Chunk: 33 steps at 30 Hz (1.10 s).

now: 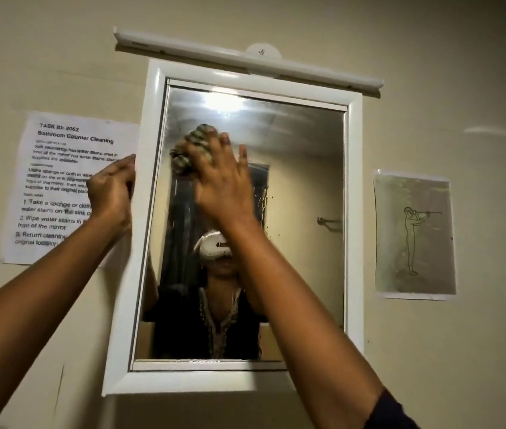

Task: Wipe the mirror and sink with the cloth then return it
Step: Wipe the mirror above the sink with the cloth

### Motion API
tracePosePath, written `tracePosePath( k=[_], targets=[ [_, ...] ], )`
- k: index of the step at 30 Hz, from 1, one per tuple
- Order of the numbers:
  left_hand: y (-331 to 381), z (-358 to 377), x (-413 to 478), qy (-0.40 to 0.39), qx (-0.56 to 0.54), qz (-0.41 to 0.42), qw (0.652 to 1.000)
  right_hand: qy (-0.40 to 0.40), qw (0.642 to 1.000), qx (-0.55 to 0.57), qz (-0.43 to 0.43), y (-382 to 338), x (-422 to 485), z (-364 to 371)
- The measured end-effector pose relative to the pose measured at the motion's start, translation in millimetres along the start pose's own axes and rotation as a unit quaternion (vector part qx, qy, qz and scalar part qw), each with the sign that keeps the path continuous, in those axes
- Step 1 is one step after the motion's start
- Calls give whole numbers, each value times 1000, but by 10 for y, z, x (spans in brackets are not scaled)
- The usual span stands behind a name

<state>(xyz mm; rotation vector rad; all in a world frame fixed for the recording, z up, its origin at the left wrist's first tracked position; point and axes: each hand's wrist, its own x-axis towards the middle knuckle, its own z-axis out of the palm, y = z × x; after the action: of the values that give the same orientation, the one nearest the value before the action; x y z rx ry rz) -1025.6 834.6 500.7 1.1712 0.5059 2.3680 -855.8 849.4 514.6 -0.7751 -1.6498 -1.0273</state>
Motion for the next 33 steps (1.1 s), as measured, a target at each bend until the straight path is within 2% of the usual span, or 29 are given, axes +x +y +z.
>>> tracePosePath(
  k=[3, 7, 11, 15, 17, 21, 24, 28, 31, 33],
  targets=[
    [-55, -80, -63, -1, 78, 28, 997, 53, 988, -2, 148, 618, -194, -235],
    [-57, -117, -114, 4, 95, 29, 995, 79, 946, -54, 310, 1244, -811, -477],
    [-29, -118, -203, -14, 104, 31, 994, 97, 925, -65, 363, 1100, -1252, -376],
    [44, -138, -262, -31, 145, 32, 988, 134, 884, 5, 448, 749, -1027, -267],
    [68, -121, -287, -37, 152, 34, 987, 131, 906, 30, 402, 507, -821, -185],
    [126, -121, -342, -54, 97, -10, 994, 59, 976, 91, 190, -249, -421, 6],
    [146, -174, -324, -50, 31, -60, 996, 4, 994, 93, 62, -850, -412, 201],
    [85, -335, -379, -50, 52, -99, 992, -28, 997, 72, 18, -992, -602, 348],
    [-14, -400, -464, -44, 69, -78, 994, -56, 997, 30, -47, -670, -755, 294],
    [-60, -388, -504, -46, 92, -61, 993, -55, 998, 13, -32, -411, -861, 199]
  ],
)
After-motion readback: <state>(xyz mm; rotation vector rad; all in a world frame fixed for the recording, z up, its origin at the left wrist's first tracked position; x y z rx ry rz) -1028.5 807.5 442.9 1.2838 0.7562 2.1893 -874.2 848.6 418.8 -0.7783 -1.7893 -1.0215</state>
